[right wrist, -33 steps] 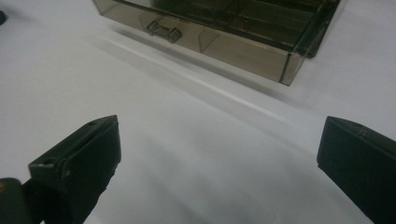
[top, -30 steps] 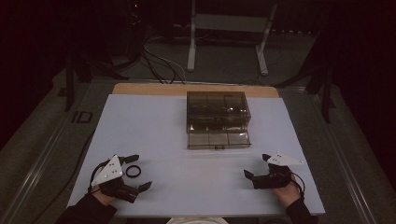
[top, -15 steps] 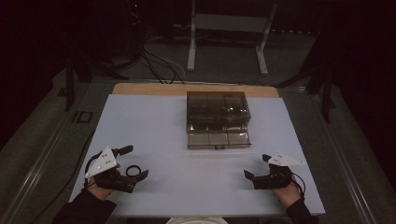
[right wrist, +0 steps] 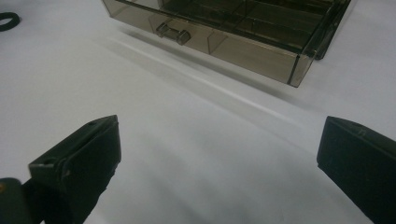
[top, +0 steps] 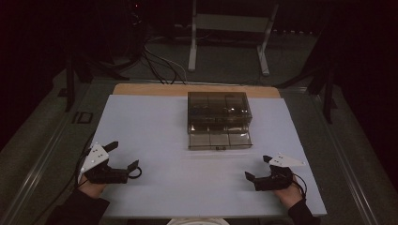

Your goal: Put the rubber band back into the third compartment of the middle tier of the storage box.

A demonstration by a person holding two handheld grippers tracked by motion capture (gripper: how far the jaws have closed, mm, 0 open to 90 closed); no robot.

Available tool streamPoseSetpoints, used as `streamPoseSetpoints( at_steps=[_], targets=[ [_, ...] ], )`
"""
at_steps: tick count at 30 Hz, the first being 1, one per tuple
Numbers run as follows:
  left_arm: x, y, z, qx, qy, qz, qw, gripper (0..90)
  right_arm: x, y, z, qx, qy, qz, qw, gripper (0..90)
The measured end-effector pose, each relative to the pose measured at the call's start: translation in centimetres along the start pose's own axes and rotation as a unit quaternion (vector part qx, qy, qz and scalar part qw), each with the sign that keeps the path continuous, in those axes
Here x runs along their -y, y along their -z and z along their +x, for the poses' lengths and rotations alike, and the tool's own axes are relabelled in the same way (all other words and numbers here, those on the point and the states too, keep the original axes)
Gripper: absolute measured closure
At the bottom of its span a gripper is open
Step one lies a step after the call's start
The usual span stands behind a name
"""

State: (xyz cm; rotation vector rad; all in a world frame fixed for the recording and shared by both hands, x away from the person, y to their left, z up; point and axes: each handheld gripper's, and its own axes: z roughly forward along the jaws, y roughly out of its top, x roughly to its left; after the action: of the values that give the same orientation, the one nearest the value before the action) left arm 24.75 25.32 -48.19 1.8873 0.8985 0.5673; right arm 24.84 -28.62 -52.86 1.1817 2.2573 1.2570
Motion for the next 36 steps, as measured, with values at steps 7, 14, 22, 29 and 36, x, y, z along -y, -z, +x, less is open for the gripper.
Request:
streamPoseSetpoints(
  at_steps=[7, 14, 22, 29, 36],
  targets=[
    [1.0, -0.8, 0.5, 0.002, 0.025, 0.070, 0.9972, 1.0, 0.0, 0.1, 0.0, 0.000, -0.001, -0.004, 1.0000, 0.0],
    [1.9, -1.4, 1.1, 0.003, 0.048, 0.114, 0.9923, 8.7, 0.1, 0.1, -0.1, -0.002, -0.001, -0.002, 1.0000, 0.0],
    [2.9, -2.0, 1.4, -0.003, 0.047, 0.147, 0.9880, 28.3, 0.1, 0.2, -0.1, -0.003, -0.005, -0.003, 1.0000, 0.0],
    [3.3, -2.5, 1.1, 0.008, 0.029, 0.168, 0.9853, 48.8, 0.1, 0.2, -0.1, -0.002, -0.004, -0.002, 1.0000, 0.0],
    [3.6, -2.8, 1.4, 0.013, 0.033, 0.181, 0.9828, 67.7, 0.1, 0.2, -0.1, -0.003, -0.004, -0.002, 1.0000, 0.0]
  ],
)
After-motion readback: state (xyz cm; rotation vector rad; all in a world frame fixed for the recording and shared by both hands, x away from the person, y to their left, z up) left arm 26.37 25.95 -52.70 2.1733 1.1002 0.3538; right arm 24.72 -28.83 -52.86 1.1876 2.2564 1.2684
